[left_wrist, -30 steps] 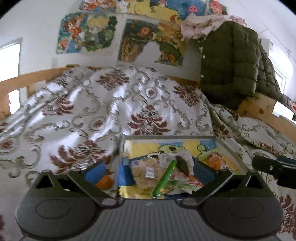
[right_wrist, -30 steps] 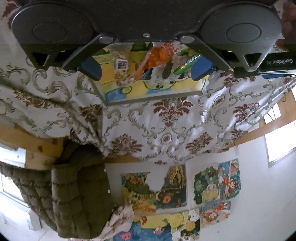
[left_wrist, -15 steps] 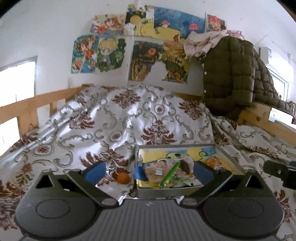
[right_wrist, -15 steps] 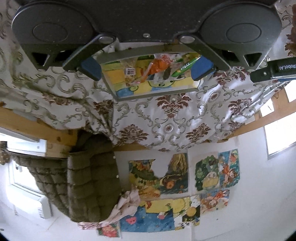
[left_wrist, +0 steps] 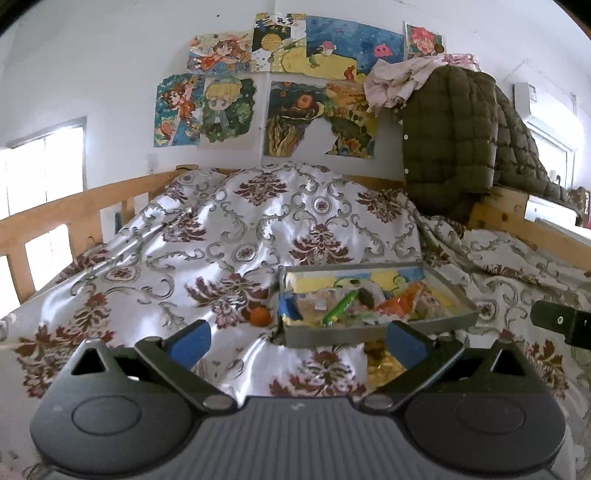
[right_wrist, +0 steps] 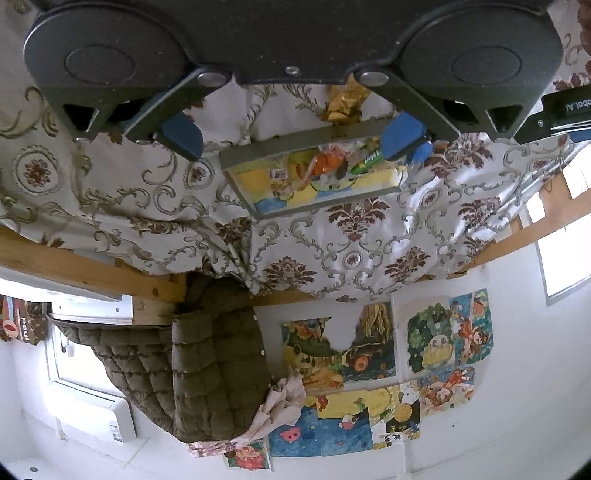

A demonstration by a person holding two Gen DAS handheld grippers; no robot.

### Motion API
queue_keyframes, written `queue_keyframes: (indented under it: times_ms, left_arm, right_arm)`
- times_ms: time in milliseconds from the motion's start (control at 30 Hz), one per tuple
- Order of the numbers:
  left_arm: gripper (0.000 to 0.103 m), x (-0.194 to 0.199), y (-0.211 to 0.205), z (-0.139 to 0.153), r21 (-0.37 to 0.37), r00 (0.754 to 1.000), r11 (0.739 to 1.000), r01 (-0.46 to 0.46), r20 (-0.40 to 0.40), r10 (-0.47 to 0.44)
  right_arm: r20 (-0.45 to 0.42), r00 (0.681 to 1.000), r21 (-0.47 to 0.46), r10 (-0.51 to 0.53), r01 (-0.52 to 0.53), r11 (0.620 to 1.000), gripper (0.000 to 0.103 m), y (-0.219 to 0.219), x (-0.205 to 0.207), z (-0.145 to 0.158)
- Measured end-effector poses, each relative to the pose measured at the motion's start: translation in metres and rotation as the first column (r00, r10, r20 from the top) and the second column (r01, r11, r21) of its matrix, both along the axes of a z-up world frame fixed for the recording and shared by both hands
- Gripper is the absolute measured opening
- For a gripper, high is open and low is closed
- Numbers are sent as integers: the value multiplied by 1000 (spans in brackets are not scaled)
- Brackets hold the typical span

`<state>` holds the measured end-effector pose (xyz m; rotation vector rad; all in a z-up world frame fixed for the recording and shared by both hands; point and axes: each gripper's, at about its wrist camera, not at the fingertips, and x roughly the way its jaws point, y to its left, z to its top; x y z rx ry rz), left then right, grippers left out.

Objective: Organize snacks
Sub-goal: 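Raise both open tools up and away from the tray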

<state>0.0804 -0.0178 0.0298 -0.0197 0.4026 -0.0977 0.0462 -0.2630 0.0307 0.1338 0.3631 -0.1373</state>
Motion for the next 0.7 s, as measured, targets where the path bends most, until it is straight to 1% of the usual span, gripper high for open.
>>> queue_keyframes:
  times_ms: [100, 267, 367, 500, 700]
  left_arm:
    - [103, -12, 5, -3, 2, 999, 1000, -25, -28, 25]
    - [103, -27, 15, -11, -6, 994, 998, -70, -78, 70]
    - [103, -33, 14, -12, 31, 994, 997, -70, -88, 72]
    - [103, -40, 8, -16, 109, 993, 992, -61, -97, 72]
    - [103, -41, 3, -24, 140, 986, 989, -45, -151, 66]
  right_arm:
    - [-25, 1000, -44, -19, 18, 999, 102, 8, -14, -4]
    - [-57, 998, -78, -14, 10, 997, 102, 19, -35, -11]
    - [-72, 997, -76, -10, 4, 997, 102, 23, -41, -13]
    - [-79, 997, -85, 1, -8, 996, 102, 28, -48, -15]
    - [-115, 993, -101, 21, -33, 994, 102, 37, -49, -19]
